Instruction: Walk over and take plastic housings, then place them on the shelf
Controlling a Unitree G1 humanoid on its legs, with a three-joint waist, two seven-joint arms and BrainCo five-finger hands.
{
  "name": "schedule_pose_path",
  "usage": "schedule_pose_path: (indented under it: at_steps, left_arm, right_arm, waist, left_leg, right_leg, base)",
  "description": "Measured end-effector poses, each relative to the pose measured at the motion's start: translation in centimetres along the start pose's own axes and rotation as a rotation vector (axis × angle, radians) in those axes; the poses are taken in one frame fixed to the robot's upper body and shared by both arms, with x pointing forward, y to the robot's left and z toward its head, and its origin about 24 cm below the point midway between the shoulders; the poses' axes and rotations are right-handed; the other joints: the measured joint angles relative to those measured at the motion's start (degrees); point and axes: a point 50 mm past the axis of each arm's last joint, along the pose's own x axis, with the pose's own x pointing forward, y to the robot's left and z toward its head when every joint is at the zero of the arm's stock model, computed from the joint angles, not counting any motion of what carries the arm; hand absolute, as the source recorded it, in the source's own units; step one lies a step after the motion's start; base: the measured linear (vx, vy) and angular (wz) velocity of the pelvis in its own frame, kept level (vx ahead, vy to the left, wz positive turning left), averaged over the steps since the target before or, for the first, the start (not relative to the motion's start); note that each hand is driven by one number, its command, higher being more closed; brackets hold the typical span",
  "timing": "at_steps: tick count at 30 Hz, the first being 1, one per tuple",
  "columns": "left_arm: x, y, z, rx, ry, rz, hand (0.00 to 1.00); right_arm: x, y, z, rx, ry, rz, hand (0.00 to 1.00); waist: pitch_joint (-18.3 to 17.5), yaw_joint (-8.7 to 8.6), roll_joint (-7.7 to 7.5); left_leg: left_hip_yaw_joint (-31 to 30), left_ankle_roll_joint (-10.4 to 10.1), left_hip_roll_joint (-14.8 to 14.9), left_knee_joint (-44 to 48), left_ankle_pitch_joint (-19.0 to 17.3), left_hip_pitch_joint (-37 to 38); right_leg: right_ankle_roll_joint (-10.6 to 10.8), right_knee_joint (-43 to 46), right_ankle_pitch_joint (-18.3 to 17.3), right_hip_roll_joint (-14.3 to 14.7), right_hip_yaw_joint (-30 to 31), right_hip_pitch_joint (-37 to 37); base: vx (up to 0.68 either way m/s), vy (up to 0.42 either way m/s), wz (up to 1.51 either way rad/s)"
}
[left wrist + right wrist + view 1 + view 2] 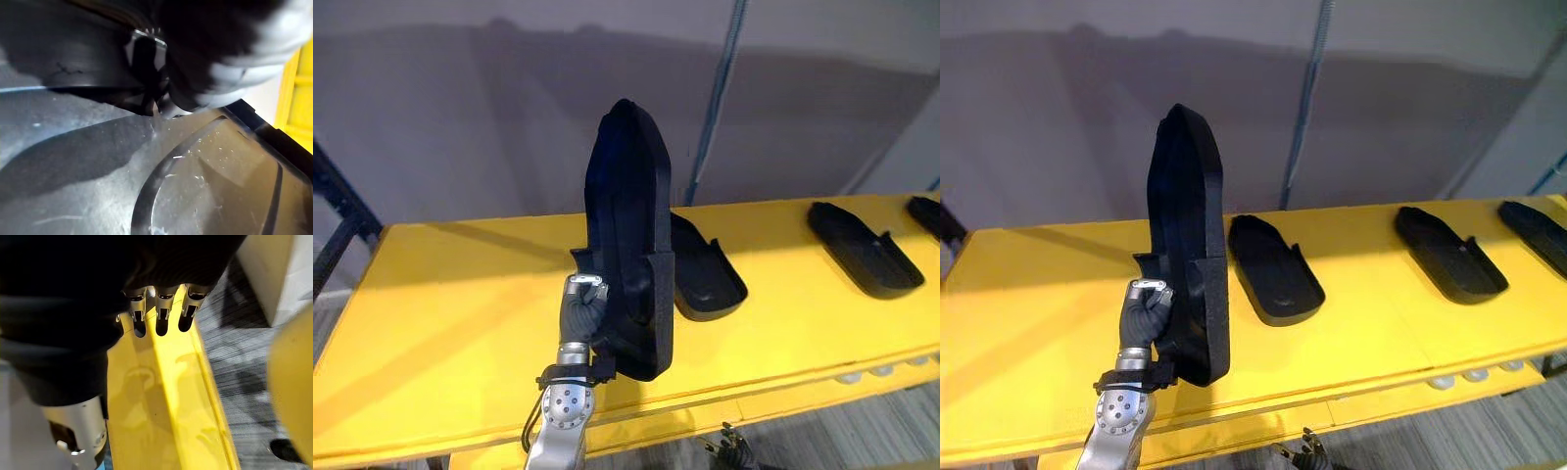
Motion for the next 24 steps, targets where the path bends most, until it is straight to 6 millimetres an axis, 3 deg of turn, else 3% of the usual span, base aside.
schedule_pose_path:
  at_steps: [1, 3, 4, 5, 6, 7, 8, 9, 11, 13, 14, 16, 17, 18, 20, 21, 22, 23, 24]
  left_arm:
    - [0.1, 0.3, 0.2, 0.003, -0.008, 0.015, 1.0]
    - [0.2, 0.5, 0.4, 0.002, -0.025, 0.031, 1.0]
    - [0.3, 0.4, 0.2, 0.003, -0.019, 0.026, 1.0]
    - [0.2, 0.2, 0.1, 0.001, -0.013, 0.016, 1.0]
    - [0.2, -0.4, -0.3, -0.004, 0.002, -0.006, 1.0]
    - [0.3, -1.0, -0.7, -0.004, 0.019, -0.032, 1.0]
    - [0.4, -1.3, -0.9, -0.004, 0.024, -0.047, 1.0]
    - [0.5, -1.4, -1.0, -0.004, 0.027, -0.051, 1.0]
    - [0.7, -1.4, -1.9, 0.02, 0.054, -0.063, 1.0]
    - [0.7, -1.4, -1.9, 0.025, 0.053, -0.07, 1.0]
    - [0.8, -1.5, -1.7, 0.024, 0.045, -0.073, 1.0]
    - [0.7, -1.3, -1.4, 0.024, 0.035, -0.065, 1.0]
    - [0.6, -1.2, -1.1, 0.02, 0.022, -0.059, 1.0]
    - [0.8, -1.2, -0.7, 0.016, 0.006, -0.057, 1.0]
    - [1.1, -1.5, -0.3, -0.003, -0.012, -0.05, 1.0]
    - [1.1, -1.5, -0.3, -0.008, -0.011, -0.044, 1.0]
    - [1.1, -1.5, -0.3, -0.006, -0.008, -0.039, 1.0]
    - [1.0, -1.5, -0.4, 0.007, -0.007, -0.039, 1.0]
    - [1.0, -1.5, -0.4, 0.016, -0.011, -0.04, 1.0]
  right_arm:
    - [0.3, 0.0, 0.7, -0.008, -0.019, -0.001, 0.0]
    - [1.0, -0.2, 1.9, -0.043, -0.05, -0.005, 0.0]
    - [1.1, -0.5, 2.1, -0.057, -0.055, -0.011, 0.0]
    - [1.1, -0.7, 2.1, -0.067, -0.054, -0.015, 0.0]
    - [1.1, -1.2, 2.1, -0.086, -0.05, -0.023, 0.0]
    - [1.2, -1.4, 1.4, -0.093, -0.019, -0.029, 0.0]
    - [1.1, -1.1, 0.7, -0.088, 0.013, -0.024, 0.0]
    - [1.0, -0.8, 0.2, -0.081, 0.031, -0.017, 0.0]
    - [0.7, 0.7, -0.9, -0.068, 0.071, 0.021, 0.0]
    - [0.7, 1.3, -0.7, -0.075, 0.062, 0.04, 0.0]
    - [0.8, 1.5, -0.2, -0.067, 0.043, 0.045, 0.0]
    - [0.9, 2.1, 0.7, -0.058, 0.003, 0.059, 0.0]
    - [0.8, 2.3, 1.0, -0.055, -0.014, 0.066, 0.0]
    - [0.8, 2.5, 1.2, -0.05, -0.02, 0.072, 0.0]
    - [0.5, 2.5, 0.6, -0.046, -0.004, 0.078, 0.0]
    - [0.3, 2.3, 0.2, -0.041, 0.007, 0.073, 0.0]
    - [0.1, 2.0, -0.5, -0.042, 0.026, 0.064, 0.0]
    - [-0.1, 1.6, -0.8, -0.047, 0.037, 0.057, 0.0]
    - [-0.1, 1.6, -0.9, -0.044, 0.039, 0.057, 0.0]
  waist:
    - [0.43, -0.05, -0.91]
    - [0.24, -0.36, -0.32]
    - [0.1, -0.4, -0.06]
    - [-0.05, -0.7, 0.16]
    - [-0.65, -1.87, 1.32]
    - [-1.1, -2.81, 1.76]
    - [-1.3, -3.71, 0.47]
    - [-1.2, -3.75, -0.02]
    - [-0.99, -3.5, 0.06]
    - [-0.72, -2.89, -0.06]
    - [-0.61, -1.82, -0.11]
    - [-0.41, -1.46, -0.5]
    - [-0.25, -1.51, -0.55]
    - [0.18, -1.68, -0.09]
    - [0.21, -2.34, -1.25]
    - [0.14, -2.18, -1.57]
    - [-0.12, -1.58, -1.94]
    - [-0.66, -1.49, -2.09]
    - [-0.81, -1.64, -1.96]
  left_leg:
    - [1.8, 0.41, 0.41, 1.4, -1.24, -0.31]
    - [10.19, 1.2, 10.93, 8.06, -3.31, -2.5]
    - [10.9, 0.87, 14.03, 7.38, -2.95, -2.86]
    - [10.91, 0.84, 15.5, 5.95, -2.1, -2.85]
    - [9.62, 0.6, 17.54, 1.1, 3.92, -2.78]
    - [8.17, -5.78, 15.86, -1.94, 4.13, -2.44]
    - [7.35, -6.23, 13.78, -3.28, 4.47, -2.57]
    - [7.08, -6.12, 12.66, -3.69, 4.62, -2.77]
    - [5.86, -5.43, 10.92, -2.24, 4.28, -3.78]
    - [6.05, -4.41, 10.44, -1.14, 3.69, -3.61]
    - [6.9, -3.55, 10.21, -0.68, 3.18, -3.29]
    - [8.53, -2.14, 9.17, 0.83, 2.37, -2.76]
    - [9.48, -0.68, 8.19, 0.43, 1.52, -1.19]
    - [9.34, 0.31, 7.71, -0.19, 0.74, -0.69]
    - [7.19, 1.74, 5.64, -0.32, 0.59, -0.81]
    - [6.99, 1.83, 4.72, -0.56, 0.65, -0.79]
    - [6.95, 2.01, 2.58, -0.88, 0.72, -0.73]
    - [6.73, 1.7, 1.15, -0.84, 0.48, -1.47]
    - [6.18, 1.67, 0.73, -0.43, 0.51, -2.41]
  right_leg:
    - [-0.11, 0.03, 0.09, -0.86, 0.13, 0.07]
    - [-0.33, -0.33, -0.04, -0.96, -0.23, -0.39]
    - [-0.32, -0.5, -0.03, -1.52, -0.46, -0.5]
    - [-0.3, -0.8, -0.02, -1.88, -0.66, -0.55]
    - [-0.05, -1.36, 0.07, -2.3, -2.01, -0.53]
    - [1.72, -2.46, 1.18, -3.53, -3.33, -0.09]
    - [2.66, -3.6, 2.46, -5.29, -4.13, 0.28]
    - [3.12, -4.3, 3.58, -6.13, -4.69, 0.51]
    - [3.94, -5.87, 9.05, -7.44, -5.43, 1.53]
    - [4.04, -5.25, 12.02, -8.05, -5.09, 1.76]
    - [3.99, -2.41, 12.83, -8.69, -4.88, 0.33]
    - [2.67, 2.64, 13.74, -10.22, -4.13, -1.81]
    - [2.1, 5.18, 14.11, -10.66, -0.69, -2.81]
    - [4.81, 9.51, 9.73, -9.71, 2.7, -4.17]
    - [6.32, 17.11, -0.54, -1.97, 9.53, -6.09]
    - [5.72, 16.93, -1.83, -0.23, 10.6, -6.18]
    - [1.45, 15.27, -4.58, 1.07, 10.19, -6.09]
    - [-0.52, 11.85, -6.41, 0.21, 10.46, -4.53]
    - [-0.61, 9.24, -6.98, -0.01, 10.47, -3.56]
  base:
    - [-0.04, 0.027, 0.11]
    - [-0.02, -0.01, 0.02]
    - [0.0, 0.071, 0.0]
    - [0.03, 0.225, 0.2]
    - [0.04, 0.357, 0.44]
    - [0.06, 0.479, 0.69]
    - [0.06, 0.432, 0.65]
    - [0.05, 0.381, 0.54]
    - [0.03, 0.336, 0.34]
    - [0.01, 0.267, 0.1]
    - [-0.01, 0.226, -0.07]
    - [-0.05, 0.232, -0.16]
    - [-0.09, 0.275, -0.1]
    - [-0.12, 0.176, 0.15]
    - [-0.11, 0.043, 0.54]
    - [-0.08, 0.0, 0.47]
    - [-0.06, -0.001, 0.28]
    - [-0.03, -0.018, 0.29]
    - [0.0, -0.032, 0.33]
